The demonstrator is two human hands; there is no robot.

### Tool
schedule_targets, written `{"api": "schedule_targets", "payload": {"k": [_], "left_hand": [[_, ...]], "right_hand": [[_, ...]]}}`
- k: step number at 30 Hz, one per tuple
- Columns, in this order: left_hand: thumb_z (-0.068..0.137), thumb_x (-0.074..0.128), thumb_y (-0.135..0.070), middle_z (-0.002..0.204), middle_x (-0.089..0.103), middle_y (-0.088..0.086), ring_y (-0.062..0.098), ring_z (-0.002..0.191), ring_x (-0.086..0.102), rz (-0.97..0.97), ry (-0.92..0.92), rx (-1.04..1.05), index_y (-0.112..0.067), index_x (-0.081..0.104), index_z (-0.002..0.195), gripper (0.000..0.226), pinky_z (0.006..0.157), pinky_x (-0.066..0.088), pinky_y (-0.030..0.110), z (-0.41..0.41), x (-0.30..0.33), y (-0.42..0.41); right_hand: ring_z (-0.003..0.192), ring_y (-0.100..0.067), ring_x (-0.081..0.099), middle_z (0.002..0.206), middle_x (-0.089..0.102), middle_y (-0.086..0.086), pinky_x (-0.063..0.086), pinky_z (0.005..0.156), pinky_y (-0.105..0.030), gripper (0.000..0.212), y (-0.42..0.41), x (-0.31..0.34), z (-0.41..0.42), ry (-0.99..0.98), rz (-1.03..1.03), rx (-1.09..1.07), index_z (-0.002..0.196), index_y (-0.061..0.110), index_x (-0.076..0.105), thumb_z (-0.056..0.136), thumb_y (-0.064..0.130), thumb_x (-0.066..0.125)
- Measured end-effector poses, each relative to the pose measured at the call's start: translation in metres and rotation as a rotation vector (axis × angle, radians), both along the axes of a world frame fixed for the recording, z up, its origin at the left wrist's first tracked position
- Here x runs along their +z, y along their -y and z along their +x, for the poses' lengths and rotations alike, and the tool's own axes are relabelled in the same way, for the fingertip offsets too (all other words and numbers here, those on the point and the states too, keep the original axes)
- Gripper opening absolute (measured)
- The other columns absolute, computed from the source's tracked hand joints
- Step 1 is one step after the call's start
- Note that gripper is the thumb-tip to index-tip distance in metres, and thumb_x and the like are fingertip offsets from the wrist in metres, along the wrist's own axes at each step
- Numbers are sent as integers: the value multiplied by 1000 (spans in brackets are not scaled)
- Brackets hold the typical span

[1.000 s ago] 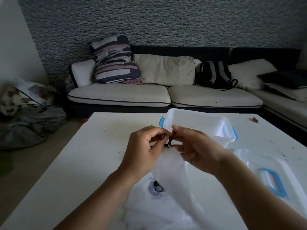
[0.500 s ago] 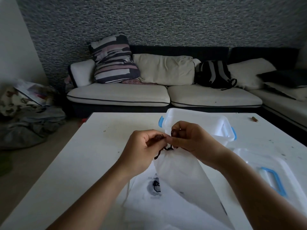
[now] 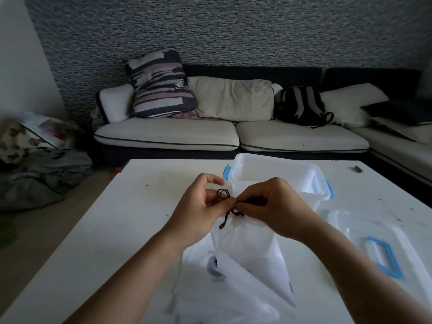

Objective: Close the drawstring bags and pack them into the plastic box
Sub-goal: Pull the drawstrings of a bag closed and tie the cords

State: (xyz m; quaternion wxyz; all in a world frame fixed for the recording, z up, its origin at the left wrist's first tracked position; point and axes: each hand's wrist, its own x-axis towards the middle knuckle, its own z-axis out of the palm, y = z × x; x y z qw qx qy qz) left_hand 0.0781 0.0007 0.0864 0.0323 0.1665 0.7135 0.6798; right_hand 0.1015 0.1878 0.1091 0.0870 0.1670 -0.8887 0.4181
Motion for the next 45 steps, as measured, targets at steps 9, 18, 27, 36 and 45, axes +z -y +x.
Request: {"api": "schedule_targets", "payload": {"k": [9, 18, 27, 36, 45], "left_hand": [[86, 72, 2, 86, 77, 1, 16, 84, 74, -77, -190, 33, -12, 71, 100, 20, 77, 55, 19, 4, 9, 10], [87, 73, -3, 87, 76, -9, 4, 84, 72, -227, -428, 129, -17, 79, 92, 15, 79, 56, 19, 1, -2, 6], [86, 75, -14, 88, 78, 5, 17, 88, 74, -60, -129, 56, -19, 80, 94, 12, 85, 55, 29, 12, 3, -2], [83, 76, -6, 85, 79, 4, 18, 83, 76, 59, 22, 108, -9, 81, 91, 10, 74, 57, 21, 11, 6, -3], [94, 61, -15, 99, 76, 16, 26, 94, 71, 269, 404, -88, -6, 79, 89, 20, 91, 54, 34, 13, 14, -5]], "right_hand": [[62, -9, 51, 71, 68, -9, 41, 60, -25, 18, 2, 0, -2, 44, -204, -6, 76, 16, 77, 91, 14, 68], [71, -12, 59, 74, 68, 1, 46, 67, -25, 21, 9, -4, 0, 168, -364, 103, 85, 13, 77, 97, 11, 61], [73, -17, 62, 79, 72, -6, 50, 71, -41, 20, 11, -7, -4, 73, -276, 42, 80, 18, 74, 96, 17, 61], [68, -13, 63, 72, 71, 3, 50, 67, -29, 26, 11, -5, -2, 36, -298, 11, 73, 20, 74, 94, 10, 64], [66, -8, 62, 70, 69, 8, 45, 60, -17, 20, 12, -8, -3, -195, -31, -92, 78, 20, 75, 93, 12, 65]]}}
